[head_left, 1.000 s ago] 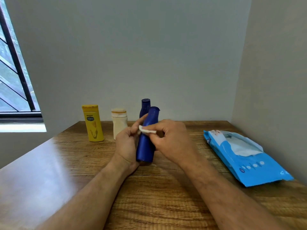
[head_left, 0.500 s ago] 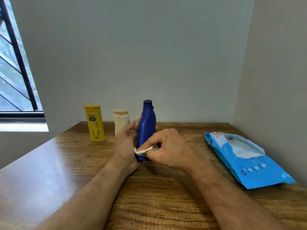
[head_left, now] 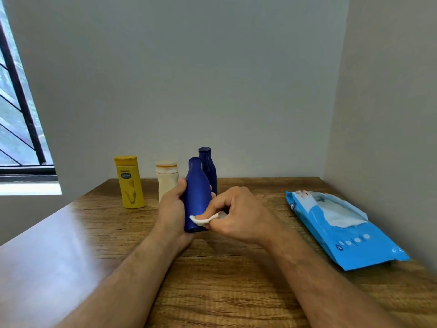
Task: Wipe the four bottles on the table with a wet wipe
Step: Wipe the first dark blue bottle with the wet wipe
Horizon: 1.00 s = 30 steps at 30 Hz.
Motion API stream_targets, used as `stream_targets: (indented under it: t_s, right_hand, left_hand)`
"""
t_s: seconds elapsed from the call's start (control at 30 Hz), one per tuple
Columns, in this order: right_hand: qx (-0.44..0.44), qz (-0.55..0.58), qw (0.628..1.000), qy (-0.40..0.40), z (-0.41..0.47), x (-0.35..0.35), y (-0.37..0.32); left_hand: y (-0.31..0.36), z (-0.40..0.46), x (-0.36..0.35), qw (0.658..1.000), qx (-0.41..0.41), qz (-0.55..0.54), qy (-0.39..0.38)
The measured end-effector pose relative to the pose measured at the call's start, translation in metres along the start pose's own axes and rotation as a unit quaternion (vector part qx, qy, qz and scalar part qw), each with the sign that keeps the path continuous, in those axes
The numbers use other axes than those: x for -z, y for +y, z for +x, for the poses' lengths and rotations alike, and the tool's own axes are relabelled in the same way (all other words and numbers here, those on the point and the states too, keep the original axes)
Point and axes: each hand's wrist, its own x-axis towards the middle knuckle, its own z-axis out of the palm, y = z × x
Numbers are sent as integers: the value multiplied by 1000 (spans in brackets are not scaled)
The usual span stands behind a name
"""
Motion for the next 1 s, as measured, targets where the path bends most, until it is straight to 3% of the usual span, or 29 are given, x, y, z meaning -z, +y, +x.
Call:
stream_targets:
  t_s: [0.1, 0.3, 0.4, 0.57, 0.63, 0.83, 0.9, 1.0]
  right_hand:
    - [-2, -2, 1000, 20, 0, -1, 0]
    - [-47, 59, 984, 163, 4, 3, 2]
    - [-52, 102, 986, 125, 2, 5, 2]
    - [-43, 33, 998, -10, -2, 1, -3]
    - [-40, 28, 999, 7, -1, 1, -2]
    - [-50, 121, 976, 172, 2, 6, -1]
    - [-49, 140, 972, 181, 1, 10, -2]
    - [-60, 173, 976, 115, -2, 13, -5]
  left_hand:
    - [0, 0, 0, 1000, 16, -14, 10]
    - [-5, -6, -6, 998, 36, 26, -43]
    - [-4, -5, -5, 998, 27, 32, -37]
    - [1, 1, -1, 1000, 15, 15, -8]
    - [0, 1, -1, 1000, 13, 25, -13]
    - [-7, -1, -3, 995, -29, 69, -59]
    - [-8, 0, -2, 994, -43, 80, -57]
    - [-7, 3, 0, 995, -51, 73, -46]
